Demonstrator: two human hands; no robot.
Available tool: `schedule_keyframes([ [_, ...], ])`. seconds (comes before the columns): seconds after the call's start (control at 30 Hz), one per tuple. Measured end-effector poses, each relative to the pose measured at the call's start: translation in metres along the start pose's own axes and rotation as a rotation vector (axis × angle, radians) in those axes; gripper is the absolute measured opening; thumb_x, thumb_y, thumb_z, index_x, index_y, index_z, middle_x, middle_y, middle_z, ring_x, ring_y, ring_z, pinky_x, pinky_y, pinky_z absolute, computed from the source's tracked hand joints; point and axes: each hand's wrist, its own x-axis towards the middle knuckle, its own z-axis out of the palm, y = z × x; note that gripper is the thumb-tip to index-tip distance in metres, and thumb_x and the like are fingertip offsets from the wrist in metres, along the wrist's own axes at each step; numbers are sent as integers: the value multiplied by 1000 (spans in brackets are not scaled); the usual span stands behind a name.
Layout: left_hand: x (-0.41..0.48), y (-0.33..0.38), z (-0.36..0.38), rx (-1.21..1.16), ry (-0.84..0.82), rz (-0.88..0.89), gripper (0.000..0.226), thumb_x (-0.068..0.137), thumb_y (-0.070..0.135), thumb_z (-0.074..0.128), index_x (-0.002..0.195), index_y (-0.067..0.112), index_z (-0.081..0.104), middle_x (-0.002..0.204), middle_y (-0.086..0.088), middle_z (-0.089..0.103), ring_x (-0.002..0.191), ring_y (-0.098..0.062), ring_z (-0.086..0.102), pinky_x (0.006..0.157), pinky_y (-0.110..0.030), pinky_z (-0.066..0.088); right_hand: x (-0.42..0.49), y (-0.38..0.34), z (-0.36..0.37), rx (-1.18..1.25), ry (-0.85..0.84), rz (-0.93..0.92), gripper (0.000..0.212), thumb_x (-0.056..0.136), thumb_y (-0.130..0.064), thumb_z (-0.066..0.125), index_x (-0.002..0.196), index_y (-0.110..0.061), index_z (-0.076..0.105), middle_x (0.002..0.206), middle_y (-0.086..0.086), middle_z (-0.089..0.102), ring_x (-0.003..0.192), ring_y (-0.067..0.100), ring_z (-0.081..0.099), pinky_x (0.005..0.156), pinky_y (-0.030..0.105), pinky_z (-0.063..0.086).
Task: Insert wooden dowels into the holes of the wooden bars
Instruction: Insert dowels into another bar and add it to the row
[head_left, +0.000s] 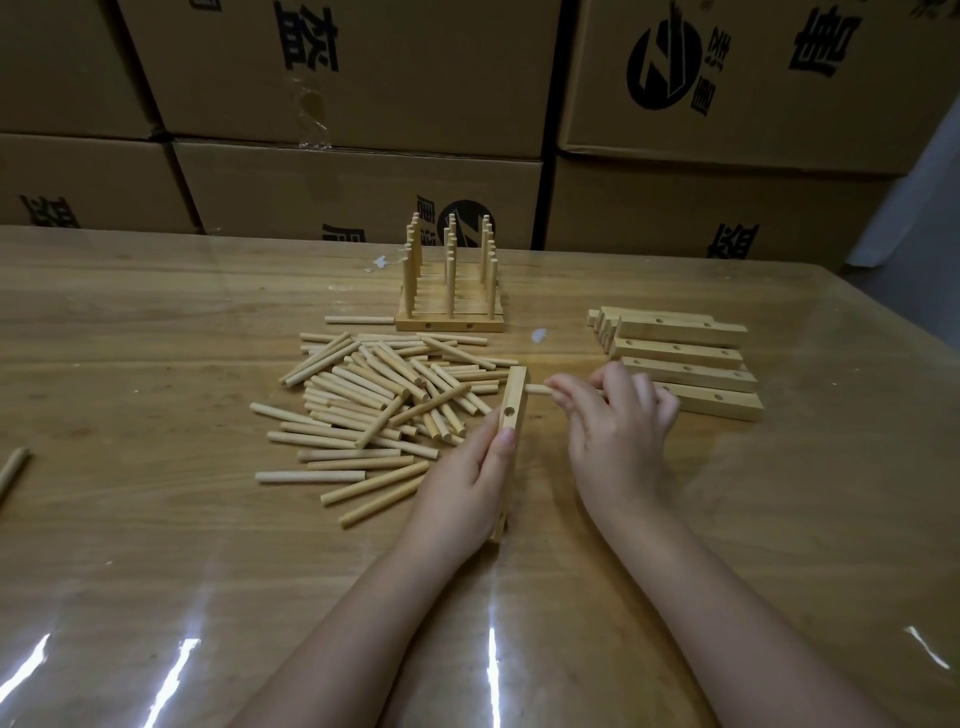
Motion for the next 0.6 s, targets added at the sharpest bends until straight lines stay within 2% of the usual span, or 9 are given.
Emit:
schedule_keyframes([
  [0.17, 0, -3, 1, 39, 31, 10, 40, 98, 44, 36, 138, 44, 35, 129, 30, 41, 111, 24, 28, 80, 11, 22, 0, -3, -1, 24, -48, 43, 14, 83, -9, 67, 93, -18, 73, 78, 6, 57, 76, 26, 55, 75, 39, 32],
  [0.27, -1, -4, 0, 65, 37, 11, 41, 98, 44, 37, 139, 44, 33, 128, 29, 42, 109, 26, 27, 77, 11, 24, 0, -4, -1, 50, -70, 63, 15, 83, -8, 66, 92, -17, 73, 77, 6, 55, 76, 26, 54, 75, 36, 27],
  [0.4, -2, -5, -2, 94, 46, 1, 42, 97, 46, 38, 139, 46, 35, 130, 28, 48, 112, 19, 38, 77, 6, 30, 0, -4, 2, 63, -94, 90, 16, 84, -9, 64, 93, -18, 73, 75, 6, 54, 74, 26, 52, 73, 34, 25],
  [0.47, -3, -4, -2, 133, 46, -6, 43, 97, 47, 38, 140, 48, 33, 126, 27, 53, 109, 13, 46, 81, -6, 40, 0, -3, 2, 86, -119, 108, 16, 85, -12, 61, 94, -18, 73, 75, 5, 54, 74, 27, 53, 73, 32, 22],
  [0.53, -3, -4, -2, 184, 55, -4, 44, 98, 46, 39, 141, 46, 33, 120, 16, 63, 107, -3, 57, 86, -27, 49, 0, -1, 2, 103, -143, 121, 16, 86, -14, 60, 95, -18, 73, 74, 5, 53, 73, 27, 53, 71, 31, 19],
  [0.6, -4, -3, -2, 217, 64, 4, 46, 98, 46, 38, 143, 43, 32, 112, 7, 67, 102, -11, 61, 86, -36, 51, 1, 0, 2, 112, -162, 121, 16, 86, -13, 61, 96, -18, 73, 73, 4, 53, 73, 27, 53, 72, 32, 21],
])
